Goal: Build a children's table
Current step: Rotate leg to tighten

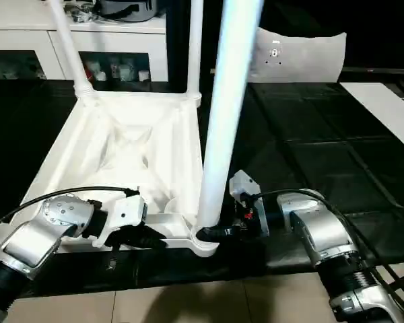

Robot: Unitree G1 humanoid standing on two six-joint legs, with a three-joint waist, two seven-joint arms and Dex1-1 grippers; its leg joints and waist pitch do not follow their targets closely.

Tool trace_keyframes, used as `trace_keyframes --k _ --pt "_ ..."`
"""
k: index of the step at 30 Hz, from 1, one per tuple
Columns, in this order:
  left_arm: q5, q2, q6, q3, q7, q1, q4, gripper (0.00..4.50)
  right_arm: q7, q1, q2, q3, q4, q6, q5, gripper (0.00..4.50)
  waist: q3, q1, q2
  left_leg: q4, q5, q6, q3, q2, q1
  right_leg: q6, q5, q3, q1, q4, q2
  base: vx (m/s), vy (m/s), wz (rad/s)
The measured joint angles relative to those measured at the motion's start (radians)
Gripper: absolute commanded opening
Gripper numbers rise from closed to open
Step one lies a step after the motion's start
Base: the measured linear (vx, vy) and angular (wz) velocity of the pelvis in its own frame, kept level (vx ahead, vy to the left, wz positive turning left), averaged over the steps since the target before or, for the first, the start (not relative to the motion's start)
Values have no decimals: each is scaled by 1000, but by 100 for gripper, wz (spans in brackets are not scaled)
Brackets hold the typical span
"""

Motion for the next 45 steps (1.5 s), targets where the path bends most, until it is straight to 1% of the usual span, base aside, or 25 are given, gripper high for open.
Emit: trace_keyframes --k 2,4,7,8,9,10,12,13,15,16,18,20,21,25,28,31,32,33,35,36,37,39,40,43,45 --pt "-9 -6 44 12 25 4 -5 0 -51 14 25 -15 -22 27 1 208 0 -4 0 0 0 0 0 0 1 0 0 0 0 1 0 0 0 0" --pt "-1 -34 113 41 95 3 -2 0 -177 20 76 -49 -28 69 -6 206 -1 -10 -3 3 -1 -5 1 0 3 0 0 1 0 6 0 0 0 0" --pt "14 -78 165 59 176 -3 7 0 -314 19 123 -77 -32 112 -22 203 -1 -37 -6 4 0 -10 0 0 4 0 0 1 0 7 0 0 0 0" --pt "15 -94 180 63 199 -4 10 0 -350 18 135 -87 -36 127 -27 203 -1 -43 -6 4 1 -10 0 0 3 0 0 1 1 6 0 0 0 0" --pt "18 -125 205 77 240 -7 21 0 -412 15 163 -108 -36 143 -43 203 -1 -50 -7 4 2 -9 0 0 4 0 0 1 1 5 1 0 0 0" --pt "34 -182 245 98 314 -27 48 0 -530 0 219 -141 -24 161 -72 201 0 -61 -9 6 3 -12 0 0 3 0 0 -1 2 4 1 0 0 0" --pt "45 -229 290 106 392 -45 61 0 -658 -23 269 -160 -12 176 -100 201 0 -75 -7 6 4 -13 -3 1 0 1 1 -11 4 -8 1 0 0 0" --pt "54 -275 328 120 457 -55 68 0 -758 -38 316 -181 11 168 -117 201 0 -83 -6 5 5 -12 -7 3 -1 1 1 -15 5 -14 1 0 0 0" --pt "61 -326 369 127 535 -71 78 0 -870 -55 356 -202 32 151 -141 201 1 -95 -6 5 4 -12 -9 3 -4 5 3 -15 5 -20 0 0 0 0" --pt "61 -341 381 126 555 -74 78 0 -889 -55 359 -205 33 147 -141 234 0 -96 -6 3 3 -10 -9 2 -5 6 4 -13 6 -23 0 0 0 0" --pt "61 -351 387 126 566 -76 78 0 -892 -55 364 -213 33 146 -130 266 0 -94 -5 3 0 -5 -9 -1 -6 6 5 -8 6 -24 0 0 0 0" --pt "61 -354 387 125 571 -78 74 0 -891 -54 370 -225 30 147 -120 272 0 -90 -5 3 -3 -1 -9 -2 -7 6 16 -4 6 -23 -1 0 0 0" --pt "61 -354 387 124 570 -78 71 0 -888 -49 369 -225 21 148 -120 288 -1 -86 -3 2 -2 1 -9 -2 -7 7 16 -4 5 -22 0 50 -4 2" --pt "61 -345 383 118 568 -76 56 0 -866 -43 357 -222 8 140 -118 318 0 -77 -2 0 -1 4 -8 -2 -9 -2 8 -3 -4 -7 -1 0 0 0" --pt "60 -330 364 109 551 -74 54 0 -822 -38 329 -215 8 123 -112 349 0 -68 -1 -1 1 2 -8 0 -11 1 6 -3 -8 -5 1 0 0 0" --pt "58 -282 324 95 494 -69 53 0 -705 -27 255 -180 6 97 -96 376 0 -59 0 0 1 1 -8 0 -11 0 6 -3 -8 -5 1 0 0 0" --pt "55 -269 311 92 472 -68 53 0 -676 -25 239 -178 6 92 -93 387 0 -58 0 0 1 1 -8 0 -11 0 6 -3 -8 -5 1 0 0 0" --pt "52 -255 298 92 454 -66 53 0 -656 -25 228 -178 7 87 -92 387 1 -58 0 0 1 1 -8 0 -11 -1 7 -3 -8 -5 1 0 0 0" --pt "49 -226 277 91 417 -63 54 0 -612 -26 203 -178 7 77 -89 413 1 -56 0 1 2 1 -8 0 -11 -1 7 -2 -8 -5 1 0 0 0" --pt "48 -211 263 85 395 -62 54 0 -575 -26 185 -172 8 66 -85 413 1 -55 0 1 2 1 -8 0 -11 -1 7 -2 -8 -5 1 0 0 0" --pt "44 -187 240 77 360 -61 54 0 -512 -26 152 -157 8 53 -76 431 1 -53 0 1 2 1 -8 0 -12 -1 7 -2 -8 -5 1 0 0 0" --pt "32 -150 213 70 312 -61 55 0 -423 -21 108 -140 0 38 -66 431 1 -52 0 1 1 1 -8 0 -12 -1 7 -2 -8 -6 1 0 0 0" --pt "29 -128 193 67 282 -60 56 0 -378 -16 87 -126 -11 31 -59 446 1 -47 0 1 1 1 -8 0 -12 -1 7 -3 -8 -6 1 0 0 0" --pt "26 -77 137 61 206 -55 58 0 -293 -9 59 -86 -14 -1 -56 446 1 -39 0 2 1 1 -8 0 -12 -1 7 -3 -8 -5 1 0 0 0" --pt "11 -43 113 55 146 -50 55 0 -235 -9 44 -69 -12 -11 -54 446 1 -31 -1 3 1 1 -8 0 -13 -1 7 -2 -8 -5 1 0 0 0"
